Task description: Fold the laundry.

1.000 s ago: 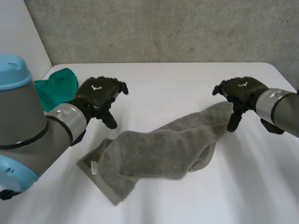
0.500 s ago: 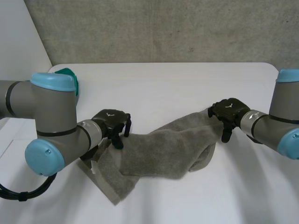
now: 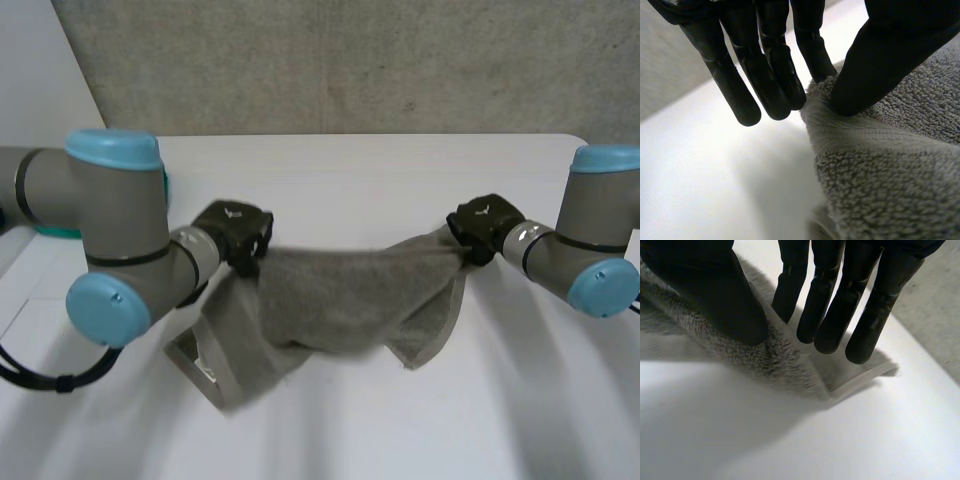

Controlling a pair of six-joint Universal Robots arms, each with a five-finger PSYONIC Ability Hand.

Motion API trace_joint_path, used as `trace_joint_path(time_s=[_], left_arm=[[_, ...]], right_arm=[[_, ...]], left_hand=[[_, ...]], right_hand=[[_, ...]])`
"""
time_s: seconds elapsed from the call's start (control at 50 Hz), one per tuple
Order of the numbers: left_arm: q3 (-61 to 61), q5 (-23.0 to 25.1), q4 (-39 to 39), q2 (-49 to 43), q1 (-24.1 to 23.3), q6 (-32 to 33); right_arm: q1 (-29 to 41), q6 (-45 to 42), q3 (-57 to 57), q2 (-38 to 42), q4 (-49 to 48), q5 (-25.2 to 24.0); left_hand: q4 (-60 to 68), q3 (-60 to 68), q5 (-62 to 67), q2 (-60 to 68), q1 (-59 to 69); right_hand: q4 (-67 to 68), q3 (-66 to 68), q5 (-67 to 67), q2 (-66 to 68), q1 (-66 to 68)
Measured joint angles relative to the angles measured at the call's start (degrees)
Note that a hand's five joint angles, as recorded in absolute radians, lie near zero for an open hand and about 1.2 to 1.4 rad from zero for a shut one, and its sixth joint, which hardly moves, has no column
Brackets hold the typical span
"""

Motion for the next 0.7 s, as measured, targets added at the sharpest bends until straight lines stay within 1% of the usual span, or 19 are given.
trace_joint_path(time_s=[0.08, 0.1, 0.18, 0.2, 0.22, 0.24, 0.28, 0.3, 0.36, 0.38, 0.4, 0.44, 0.46, 0.5, 0.58, 0.64, 0.68, 0.7], left_arm=[[6.84, -3.76, 2.57, -1.05, 0.16, 1.26], [7.29, -3.99, 2.85, -1.12, 0.18, 1.37], [15.67, -7.99, 10.15, -2.0, 0.45, 4.29], [15.67, -7.99, 10.15, -2.0, 0.45, 4.29], [18.92, -9.48, 13.95, -2.13, 0.51, 5.75], [21.62, -10.69, 17.47, -2.11, 0.55, 7.03], [24.17, -11.86, 21.36, -2.01, 0.55, 8.35], [25.79, -12.65, 24.47, -1.8, 0.5, 9.24], [28.13, -13.81, 30.97, -0.5, 0.29, 10.67], [28.27, -13.92, 31.71, -0.24, 0.24, 10.79], [28.46, -14.23, 34.24, 1.04, 0.15, 11.14], [28.39, -14.29, 35.01, 1.57, 0.12, 11.22], [27.47, -14.37, 36.89, 3.47, 0.07, 11.32], [26.09, -14.34, 37.67, 4.95, 0.09, 11.28], [18.02, -14.09, 37.63, 9.54, 0.16, 11.03], [9.18, -13.78, 36.74, 13.18, 0.26, 10.89], [7.69, -13.71, 36.61, 13.74, 0.26, 10.88], [0.63, -13.29, 36.06, 16.14, 0.25, 10.9]], right_arm=[[0.02, 0.36, -6.28, 0.69, -0.27, 0.35], [0.03, 0.4, -6.79, 0.69, -0.33, 0.38], [0.11, 1.84, -16.65, 0.59, -2.79, 1.2], [0.11, 1.84, -16.65, 0.59, -2.79, 1.2], [0.12, 2.28, -18.32, 0.51, -3.55, 1.44], [0.13, 4.61, -24.03, -0.14, -7.29, 2.68], [0.13, 6.6, -27.38, -0.92, -10.3, 3.72], [0.09, 8.4, -29.4, -1.84, -12.94, 4.64], [0.02, 11.42, -31.66, -3.9, -17.23, 5.96], [0.04, 12.97, -32.25, -5.2, -19.35, 6.57], [0.04, 14.43, -32.33, -6.73, -21.23, 7.07], [0.04, 14.96, -32.2, -7.44, -21.88, 7.24], [0.08, 16.01, -31.41, -9.11, -22.98, 7.52], [0.18, 16.59, -29.73, -10.84, -23.24, 7.62], [0.91, 16.87, -21.64, -16.22, -21.55, 7.09], [1.22, 16.72, -14.87, -19.78, -19.65, 6.05], [1.29, 16.66, -12.62, -20.84, -19.0, 5.65], [1.38, 16.52, -6.2, -23.56, -16.9, 4.07]], left_hand=[[0.11, 0.01, 0.0, 0.19, 0.0], [0.15, 0.01, 0.0, 0.19, 0.0], [0.24, 0.18, 0.0, 0.27, 0.0], [0.24, 0.18, 0.0, 0.27, 0.0], [0.24, 0.19, 0.0, 0.27, 0.0], [0.25, 0.22, 0.0, 0.33, 0.0], [0.25, 0.22, 0.0, 0.33, 0.0], [0.25, 0.22, 0.0, 0.33, 0.0], [0.26, 0.23, 0.0, 0.34, 0.27], [0.26, 0.23, 0.0, 0.34, 0.27], [0.26, 0.23, 0.0, 0.34, 0.29], [0.26, 0.23, 0.0, 0.34, 0.29], [0.26, 0.23, 0.01, 0.34, 0.29], [0.26, 0.23, 0.81, 0.34, 0.29], [0.26, 0.23, 0.98, 0.34, 0.29], [0.26, 0.23, 0.98, 0.36, 0.29], [0.26, 0.23, 0.98, 0.36, 0.29], [0.27, 0.29, 0.98, 0.44, 0.29]], right_hand=[[0.0, 0.0, 0.0, 0.0, 0.33], [0.0, 0.0, 0.21, 0.0, 0.4], [0.06, 0.0, 0.33, 0.0, 0.4], [0.06, 0.0, 0.33, 0.0, 0.4], [0.06, 0.0, 0.33, 0.0, 0.4], [0.1, 0.0, 0.33, 0.0, 0.4], [0.11, 0.0, 0.33, 0.0, 0.4], [0.11, 0.0, 0.33, 0.0, 0.4], [0.11, 0.0, 1.07, 0.0, 1.14], [0.11, 0.0, 1.3, 0.0, 1.17], [0.11, 0.0, 1.34, 0.0, 1.17], [0.11, 0.0, 1.34, 0.0, 1.17], [0.11, 0.0, 1.34, 0.0, 1.17], [0.11, 0.0, 1.46, 0.0, 1.17], [0.11, 0.0, 1.48, 0.0, 1.16], [0.11, 0.0, 1.48, 0.0, 1.17], [0.11, 0.0, 1.48, 0.0, 1.17], [0.11, 0.0, 1.48, 0.0, 1.16]])
